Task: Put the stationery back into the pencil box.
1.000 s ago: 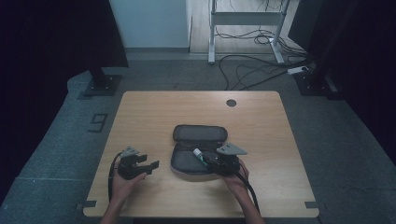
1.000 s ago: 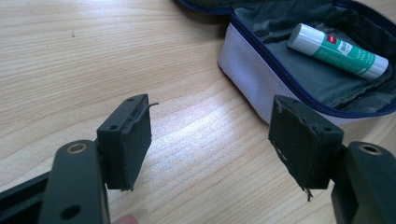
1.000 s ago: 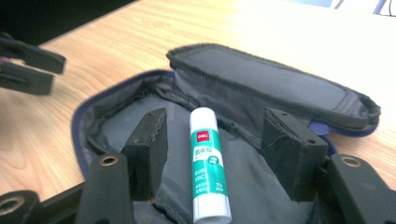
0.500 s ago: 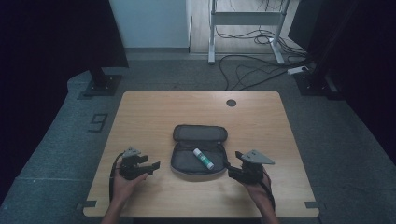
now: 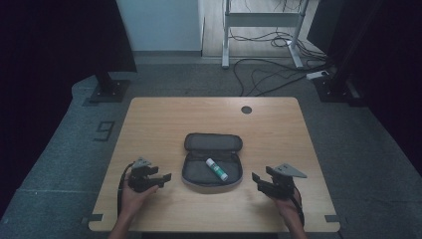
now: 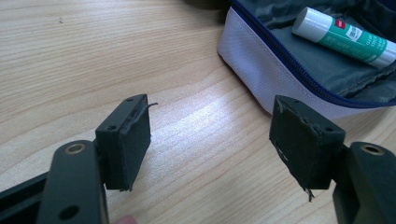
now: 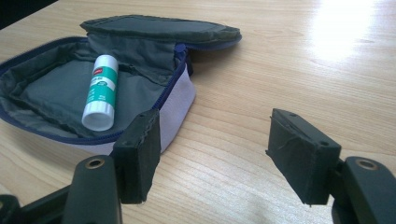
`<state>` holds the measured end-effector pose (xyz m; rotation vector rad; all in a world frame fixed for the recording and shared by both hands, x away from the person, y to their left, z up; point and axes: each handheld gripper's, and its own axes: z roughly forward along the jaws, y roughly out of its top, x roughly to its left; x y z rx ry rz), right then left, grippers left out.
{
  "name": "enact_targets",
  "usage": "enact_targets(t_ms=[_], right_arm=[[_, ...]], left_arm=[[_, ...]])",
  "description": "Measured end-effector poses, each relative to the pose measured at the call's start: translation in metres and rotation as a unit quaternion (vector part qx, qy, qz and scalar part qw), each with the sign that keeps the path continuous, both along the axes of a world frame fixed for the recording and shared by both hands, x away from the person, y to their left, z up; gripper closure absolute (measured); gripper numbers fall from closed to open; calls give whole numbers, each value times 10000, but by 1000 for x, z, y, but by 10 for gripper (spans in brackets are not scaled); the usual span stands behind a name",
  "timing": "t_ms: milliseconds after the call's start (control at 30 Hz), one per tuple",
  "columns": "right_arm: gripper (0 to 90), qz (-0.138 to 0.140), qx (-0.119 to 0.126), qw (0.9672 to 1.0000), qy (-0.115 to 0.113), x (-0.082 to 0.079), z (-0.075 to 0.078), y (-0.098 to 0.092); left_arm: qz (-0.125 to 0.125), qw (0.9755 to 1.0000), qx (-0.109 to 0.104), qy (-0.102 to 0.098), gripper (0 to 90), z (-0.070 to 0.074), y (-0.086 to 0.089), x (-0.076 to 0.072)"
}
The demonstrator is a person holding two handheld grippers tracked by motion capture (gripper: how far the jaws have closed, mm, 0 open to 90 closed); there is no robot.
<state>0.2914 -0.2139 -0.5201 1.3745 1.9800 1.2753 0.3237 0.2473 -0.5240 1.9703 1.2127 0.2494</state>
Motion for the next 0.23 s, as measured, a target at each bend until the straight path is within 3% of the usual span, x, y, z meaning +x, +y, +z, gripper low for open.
enact_targets(t_ms=[233], right_arm=[[324,-77,-37,10000,39,2,-4,-2]], left_arm=[[0,10000,-11,-5,294,0,0,0]])
